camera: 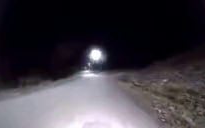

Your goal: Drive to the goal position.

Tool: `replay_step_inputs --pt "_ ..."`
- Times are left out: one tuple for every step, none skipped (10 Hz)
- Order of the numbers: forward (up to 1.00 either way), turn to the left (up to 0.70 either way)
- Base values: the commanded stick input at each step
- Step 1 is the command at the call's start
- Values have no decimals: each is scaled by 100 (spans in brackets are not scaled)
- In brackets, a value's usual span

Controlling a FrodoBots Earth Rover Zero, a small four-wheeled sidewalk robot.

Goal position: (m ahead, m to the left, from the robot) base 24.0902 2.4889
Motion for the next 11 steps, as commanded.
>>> replay_step_inputs --pt "85 0" --pt "85 0" --pt "85 0" --pt "85 0" --pt "85 0" --pt "85 0" --pt "85 0" --pt "85 0" --pt "85 0" --pt "85 0" --pt "85 0"
